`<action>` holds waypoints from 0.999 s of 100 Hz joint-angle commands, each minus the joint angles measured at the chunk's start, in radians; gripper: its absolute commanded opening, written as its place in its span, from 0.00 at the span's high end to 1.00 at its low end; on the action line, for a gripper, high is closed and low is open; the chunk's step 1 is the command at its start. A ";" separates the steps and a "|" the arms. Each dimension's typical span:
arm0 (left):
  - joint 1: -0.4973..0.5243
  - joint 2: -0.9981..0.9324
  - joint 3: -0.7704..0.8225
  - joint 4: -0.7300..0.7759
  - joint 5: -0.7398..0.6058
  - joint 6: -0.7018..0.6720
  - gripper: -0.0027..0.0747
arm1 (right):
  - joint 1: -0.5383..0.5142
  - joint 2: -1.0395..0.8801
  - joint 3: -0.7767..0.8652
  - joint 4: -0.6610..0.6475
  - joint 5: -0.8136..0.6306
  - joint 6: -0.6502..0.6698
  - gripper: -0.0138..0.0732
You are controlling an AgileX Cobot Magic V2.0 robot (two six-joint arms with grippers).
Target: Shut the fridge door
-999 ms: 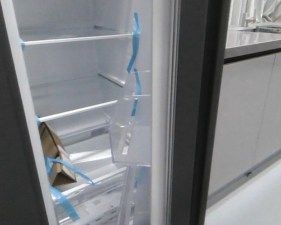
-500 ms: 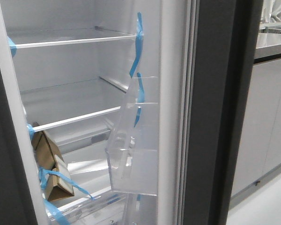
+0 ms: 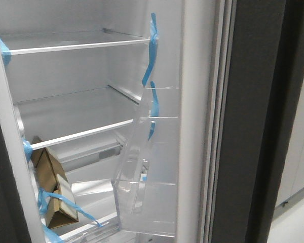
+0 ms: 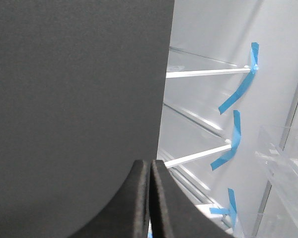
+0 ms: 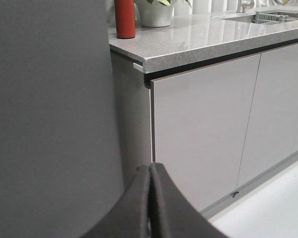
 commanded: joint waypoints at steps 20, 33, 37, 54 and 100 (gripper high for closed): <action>-0.002 -0.021 0.040 -0.006 -0.083 -0.002 0.99 | 0.001 -0.011 0.025 -0.001 -0.084 0.000 0.92; -0.002 -0.021 0.040 -0.006 -0.083 -0.002 0.99 | 0.001 -0.011 0.025 -0.001 -0.154 0.000 0.92; -0.002 -0.021 0.040 -0.006 -0.083 -0.002 0.99 | 0.001 -0.011 0.024 -0.001 -0.199 0.000 0.92; -0.002 -0.021 0.040 -0.006 -0.083 -0.002 0.99 | 0.001 -0.011 -0.085 0.004 -0.212 0.074 0.92; -0.002 -0.021 0.040 -0.006 -0.083 -0.002 0.99 | 0.001 0.188 -0.668 0.004 0.315 0.088 0.92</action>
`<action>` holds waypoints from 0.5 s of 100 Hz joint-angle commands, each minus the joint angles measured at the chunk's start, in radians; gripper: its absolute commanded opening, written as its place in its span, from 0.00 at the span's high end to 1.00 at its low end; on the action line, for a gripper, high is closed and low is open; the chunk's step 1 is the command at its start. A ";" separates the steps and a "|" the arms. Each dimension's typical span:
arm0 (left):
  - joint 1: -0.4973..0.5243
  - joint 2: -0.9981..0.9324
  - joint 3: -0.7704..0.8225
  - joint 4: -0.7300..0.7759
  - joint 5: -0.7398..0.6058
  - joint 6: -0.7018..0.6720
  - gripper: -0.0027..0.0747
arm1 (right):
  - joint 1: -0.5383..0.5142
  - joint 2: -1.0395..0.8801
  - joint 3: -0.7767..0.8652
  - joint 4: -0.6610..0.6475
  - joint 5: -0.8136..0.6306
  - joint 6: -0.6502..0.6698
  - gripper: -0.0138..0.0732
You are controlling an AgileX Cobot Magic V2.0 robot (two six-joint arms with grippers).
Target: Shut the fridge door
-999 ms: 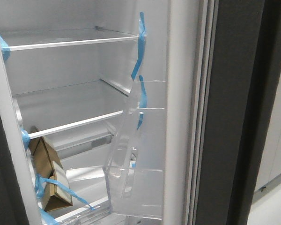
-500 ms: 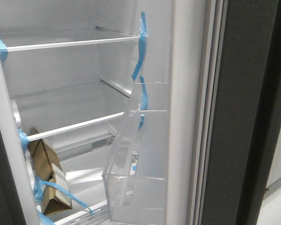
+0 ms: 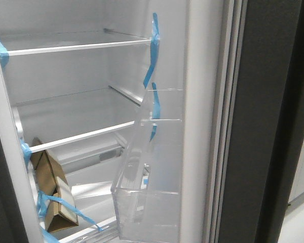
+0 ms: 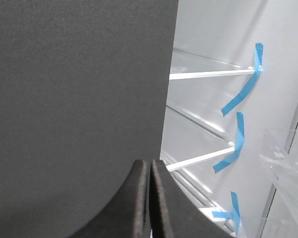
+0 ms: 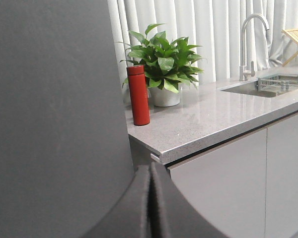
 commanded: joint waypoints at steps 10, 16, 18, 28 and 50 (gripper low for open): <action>-0.002 -0.021 0.040 -0.006 -0.083 -0.002 0.99 | 0.001 0.110 -0.144 0.008 0.071 0.000 0.92; -0.002 -0.021 0.040 -0.006 -0.083 -0.002 0.99 | 0.001 0.121 -0.144 0.008 0.058 0.000 0.92; -0.002 -0.021 0.040 -0.006 -0.083 -0.002 0.99 | 0.001 0.124 -0.144 0.008 0.058 0.000 0.92; -0.002 -0.021 0.040 -0.006 -0.083 -0.002 0.99 | 0.001 0.125 -0.144 0.008 0.061 0.000 0.92; -0.002 -0.021 0.040 -0.006 -0.083 -0.002 0.99 | 0.001 0.125 -0.144 0.011 0.042 0.142 0.92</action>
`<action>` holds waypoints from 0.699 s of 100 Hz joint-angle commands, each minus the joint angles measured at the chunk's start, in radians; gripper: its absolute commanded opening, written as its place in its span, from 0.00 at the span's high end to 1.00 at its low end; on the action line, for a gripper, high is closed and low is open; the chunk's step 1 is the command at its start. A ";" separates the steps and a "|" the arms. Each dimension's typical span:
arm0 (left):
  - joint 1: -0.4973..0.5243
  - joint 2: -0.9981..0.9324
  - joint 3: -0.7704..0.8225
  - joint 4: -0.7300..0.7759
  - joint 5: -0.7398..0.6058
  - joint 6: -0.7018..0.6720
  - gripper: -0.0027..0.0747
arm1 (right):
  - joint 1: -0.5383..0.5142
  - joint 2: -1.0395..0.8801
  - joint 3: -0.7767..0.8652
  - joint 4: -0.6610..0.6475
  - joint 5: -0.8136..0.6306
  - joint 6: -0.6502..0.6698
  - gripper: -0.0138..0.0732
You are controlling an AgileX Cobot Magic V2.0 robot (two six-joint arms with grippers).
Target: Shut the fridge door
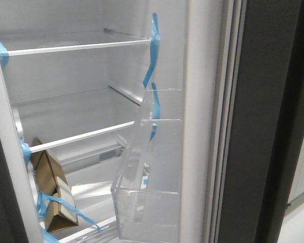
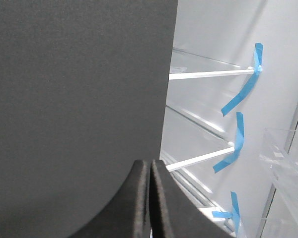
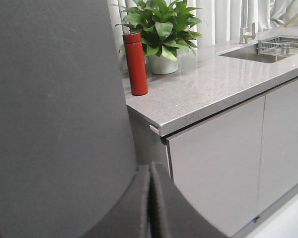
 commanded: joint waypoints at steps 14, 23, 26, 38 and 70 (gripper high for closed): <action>-0.002 -0.021 0.040 -0.006 -0.083 -0.002 0.99 | 0.001 0.061 -0.032 0.058 -0.109 0.233 0.92; -0.002 -0.021 0.040 -0.006 -0.083 -0.002 0.99 | 0.001 0.131 -0.032 0.220 -0.187 0.239 0.92; -0.002 -0.021 0.040 -0.006 -0.083 -0.002 0.99 | 0.001 0.159 -0.032 0.276 -0.217 0.239 0.92; -0.002 -0.021 0.040 -0.006 -0.083 -0.002 0.99 | 0.001 0.286 -0.032 0.500 -0.313 0.226 0.92; -0.002 -0.021 0.040 -0.006 -0.083 -0.002 0.99 | 0.001 0.548 -0.034 1.095 -0.251 0.199 0.92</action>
